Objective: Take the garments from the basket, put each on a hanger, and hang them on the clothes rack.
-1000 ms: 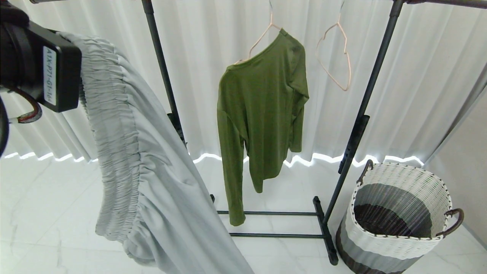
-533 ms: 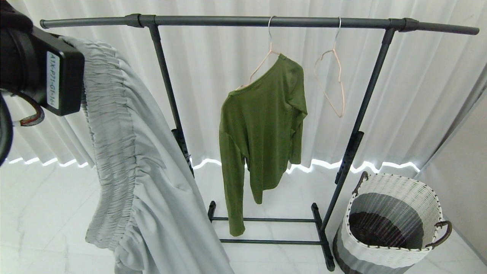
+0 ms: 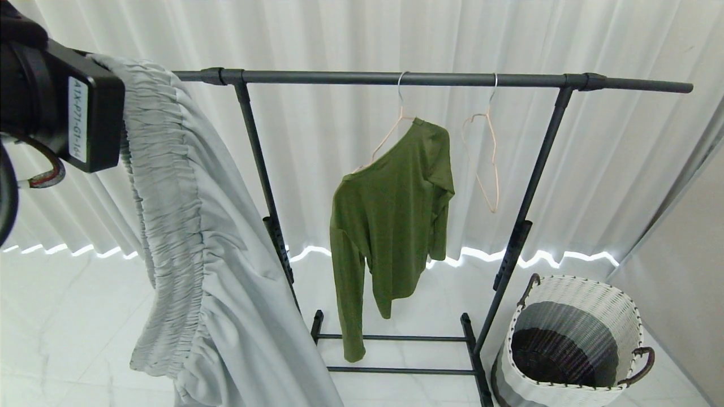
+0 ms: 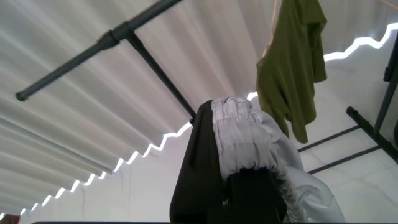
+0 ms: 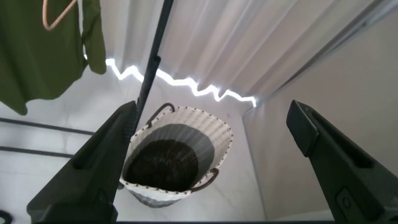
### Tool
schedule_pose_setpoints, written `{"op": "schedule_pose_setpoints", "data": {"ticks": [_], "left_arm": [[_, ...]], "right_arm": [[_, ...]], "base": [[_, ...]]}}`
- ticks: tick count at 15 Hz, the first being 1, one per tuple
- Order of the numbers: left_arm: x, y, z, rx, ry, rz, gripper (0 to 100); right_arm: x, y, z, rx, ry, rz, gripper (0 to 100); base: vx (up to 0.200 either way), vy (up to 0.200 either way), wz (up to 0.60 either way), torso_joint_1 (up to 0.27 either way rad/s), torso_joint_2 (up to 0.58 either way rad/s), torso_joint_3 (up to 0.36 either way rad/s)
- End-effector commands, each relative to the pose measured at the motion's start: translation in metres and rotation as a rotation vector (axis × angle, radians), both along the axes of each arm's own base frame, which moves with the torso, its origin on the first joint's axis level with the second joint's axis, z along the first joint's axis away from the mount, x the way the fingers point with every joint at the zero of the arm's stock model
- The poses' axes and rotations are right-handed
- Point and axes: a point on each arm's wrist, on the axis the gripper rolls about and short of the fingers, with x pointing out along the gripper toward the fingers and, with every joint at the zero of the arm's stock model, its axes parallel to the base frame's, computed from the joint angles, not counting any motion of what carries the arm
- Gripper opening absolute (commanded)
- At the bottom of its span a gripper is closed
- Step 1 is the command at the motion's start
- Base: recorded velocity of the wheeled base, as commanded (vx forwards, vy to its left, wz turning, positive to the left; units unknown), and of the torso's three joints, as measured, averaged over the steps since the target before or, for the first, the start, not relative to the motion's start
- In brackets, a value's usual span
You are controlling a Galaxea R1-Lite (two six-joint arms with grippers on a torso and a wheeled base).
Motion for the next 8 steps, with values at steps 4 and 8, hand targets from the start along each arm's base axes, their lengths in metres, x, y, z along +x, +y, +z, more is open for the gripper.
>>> {"op": "schedule_pose_setpoints", "data": {"ticks": [4,8], "left_arm": [[0.0008,-0.0007,-0.0008,0.003,0.003,0.001,0],[0.0009,-0.0008,-0.0025,0.007,0.007,0.0,0]], "right_arm": [[0.0007,0.0002,-0.0017,-0.005,0.008,0.001,100],[0.0013,0.0002,-0.0023,-0.006,0.011,0.0,100]], "base": [[0.0,0.2,0.0,0.171,-0.37,-0.22],[0.0,0.05,0.0,0.017,-0.04,-0.021]]}}
